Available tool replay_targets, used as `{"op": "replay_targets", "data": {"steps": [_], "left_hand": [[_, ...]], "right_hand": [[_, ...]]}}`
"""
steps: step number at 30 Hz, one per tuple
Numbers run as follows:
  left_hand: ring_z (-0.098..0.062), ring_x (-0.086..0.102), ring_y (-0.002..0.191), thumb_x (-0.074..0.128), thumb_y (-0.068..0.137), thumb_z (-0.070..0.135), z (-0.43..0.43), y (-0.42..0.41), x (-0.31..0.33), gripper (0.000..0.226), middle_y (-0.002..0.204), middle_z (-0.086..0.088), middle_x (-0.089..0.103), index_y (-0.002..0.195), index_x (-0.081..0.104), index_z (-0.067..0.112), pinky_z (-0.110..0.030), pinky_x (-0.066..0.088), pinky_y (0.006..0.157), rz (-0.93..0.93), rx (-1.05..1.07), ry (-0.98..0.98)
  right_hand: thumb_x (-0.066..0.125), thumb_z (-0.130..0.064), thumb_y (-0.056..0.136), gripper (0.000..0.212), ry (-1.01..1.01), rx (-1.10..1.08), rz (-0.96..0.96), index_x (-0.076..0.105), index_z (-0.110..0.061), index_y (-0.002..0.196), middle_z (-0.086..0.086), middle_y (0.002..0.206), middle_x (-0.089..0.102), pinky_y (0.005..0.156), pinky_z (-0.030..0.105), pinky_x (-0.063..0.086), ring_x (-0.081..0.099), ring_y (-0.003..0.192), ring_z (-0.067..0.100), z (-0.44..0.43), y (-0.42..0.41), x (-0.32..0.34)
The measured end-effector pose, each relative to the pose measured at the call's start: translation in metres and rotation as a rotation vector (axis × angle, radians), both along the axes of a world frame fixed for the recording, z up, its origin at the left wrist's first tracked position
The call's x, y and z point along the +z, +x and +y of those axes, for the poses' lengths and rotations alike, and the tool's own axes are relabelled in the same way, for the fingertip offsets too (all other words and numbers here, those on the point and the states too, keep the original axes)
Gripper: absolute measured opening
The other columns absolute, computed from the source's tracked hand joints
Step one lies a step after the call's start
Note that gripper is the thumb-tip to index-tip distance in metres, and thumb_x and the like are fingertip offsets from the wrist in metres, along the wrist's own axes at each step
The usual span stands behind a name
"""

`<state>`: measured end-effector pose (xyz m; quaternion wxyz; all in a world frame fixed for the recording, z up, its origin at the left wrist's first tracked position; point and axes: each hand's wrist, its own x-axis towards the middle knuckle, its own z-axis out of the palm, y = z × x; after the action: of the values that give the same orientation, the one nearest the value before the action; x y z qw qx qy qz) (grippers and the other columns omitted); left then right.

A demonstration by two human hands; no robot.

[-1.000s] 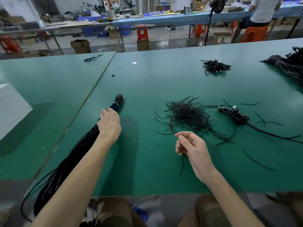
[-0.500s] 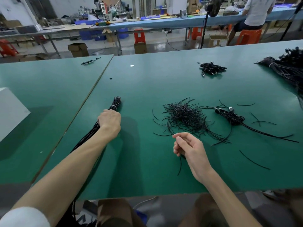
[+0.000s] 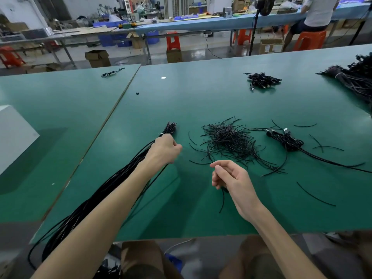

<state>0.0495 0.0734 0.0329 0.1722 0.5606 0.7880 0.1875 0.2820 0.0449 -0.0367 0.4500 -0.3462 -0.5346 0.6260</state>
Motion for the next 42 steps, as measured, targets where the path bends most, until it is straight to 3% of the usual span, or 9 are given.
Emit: {"op": "replay_targets", "data": {"steps": [5,11,14,16,18,21,25,30,42], "left_hand": [[-0.012,0.064,0.052,0.068,0.097,0.014,-0.001,-0.004,-0.016,0.012,0.066,-0.007,0.068,0.090,0.065,0.005,-0.025,0.052,0.053,-0.423,-0.052,-0.029],[-0.011,0.059,0.053,0.073,0.095,0.019,-0.011,-0.019,-0.033,0.013,0.059,0.001,0.068,0.087,0.069,0.010,-0.025,0.046,0.050,-0.497,-0.114,0.089],[-0.007,0.056,0.052,0.074,0.094,0.019,-0.015,-0.021,-0.036,0.010,0.060,0.004,0.067,0.087,0.071,0.011,-0.024,0.043,0.054,-0.522,-0.144,0.180],[-0.011,0.061,0.062,0.074,0.093,0.016,-0.016,-0.023,-0.036,0.005,0.070,0.003,0.071,0.088,0.074,0.015,-0.031,0.050,0.063,-0.471,-0.171,0.220],[-0.020,0.067,0.083,0.072,0.094,0.012,-0.018,-0.028,-0.038,0.006,0.089,-0.003,0.072,0.095,0.076,0.016,-0.038,0.054,0.082,-0.365,-0.193,0.236],[-0.022,0.054,0.115,0.071,0.095,0.016,-0.021,-0.041,-0.042,0.026,0.120,-0.005,0.059,0.121,0.071,0.018,-0.035,0.041,0.103,0.078,-0.174,0.335],[-0.024,0.016,0.155,0.054,0.104,0.014,-0.016,-0.058,-0.055,0.069,0.169,-0.004,0.018,0.163,0.019,0.014,-0.037,0.015,0.126,0.452,-0.244,0.214],[-0.019,0.014,0.157,0.041,0.092,-0.017,-0.005,-0.065,-0.067,0.083,0.172,-0.005,0.010,0.164,0.006,0.009,-0.029,0.017,0.125,0.435,-0.164,0.228],[-0.028,0.002,0.158,0.038,0.090,-0.021,0.009,-0.105,-0.059,0.081,0.171,-0.014,0.005,0.162,0.010,0.004,-0.043,0.006,0.129,0.532,0.059,0.096]], "right_hand": [[0.053,-0.016,0.107,0.017,0.090,0.036,-0.139,0.069,-0.013,0.114,0.006,0.094,0.077,0.070,0.027,0.057,0.074,0.088,0.020,-0.002,-0.005,0.003],[0.058,-0.033,0.104,0.038,0.146,0.094,-0.368,0.058,-0.013,0.136,-0.007,0.106,0.076,0.060,0.025,0.056,0.073,0.072,0.011,0.008,-0.033,0.017],[0.059,-0.044,0.101,0.065,0.097,0.194,-0.457,0.039,-0.010,0.153,-0.005,0.115,0.073,0.081,0.027,0.058,0.074,0.068,0.012,0.017,-0.059,0.026],[0.059,-0.036,0.103,0.057,0.032,0.233,-0.392,0.041,-0.006,0.149,0.003,0.107,0.076,0.090,0.049,0.059,0.076,0.077,0.029,0.019,-0.078,0.028],[0.058,-0.021,0.104,0.042,-0.001,0.194,-0.312,0.047,0.000,0.139,0.008,0.090,0.075,0.083,0.054,0.060,0.073,0.078,0.036,0.020,-0.095,0.025],[0.057,-0.010,0.103,0.042,-0.018,0.115,-0.313,0.046,-0.001,0.144,0.004,0.076,0.069,0.062,0.034,0.057,0.067,0.064,0.022,0.019,-0.107,0.020],[0.051,-0.010,0.102,0.037,0.068,0.137,-0.394,0.060,-0.011,0.138,-0.003,0.067,0.061,0.052,0.025,0.046,0.054,0.054,0.012,0.014,-0.107,0.019],[0.046,-0.006,0.099,0.036,0.085,0.148,-0.353,0.071,-0.019,0.121,0.003,0.067,0.049,0.060,0.039,0.037,0.041,0.064,0.024,0.009,-0.097,0.021],[0.049,-0.005,0.104,0.027,-0.136,-0.183,0.001,0.072,-0.014,0.115,-0.004,0.069,0.053,0.045,0.015,0.036,0.046,0.055,0.004,0.030,-0.052,0.035]]}}
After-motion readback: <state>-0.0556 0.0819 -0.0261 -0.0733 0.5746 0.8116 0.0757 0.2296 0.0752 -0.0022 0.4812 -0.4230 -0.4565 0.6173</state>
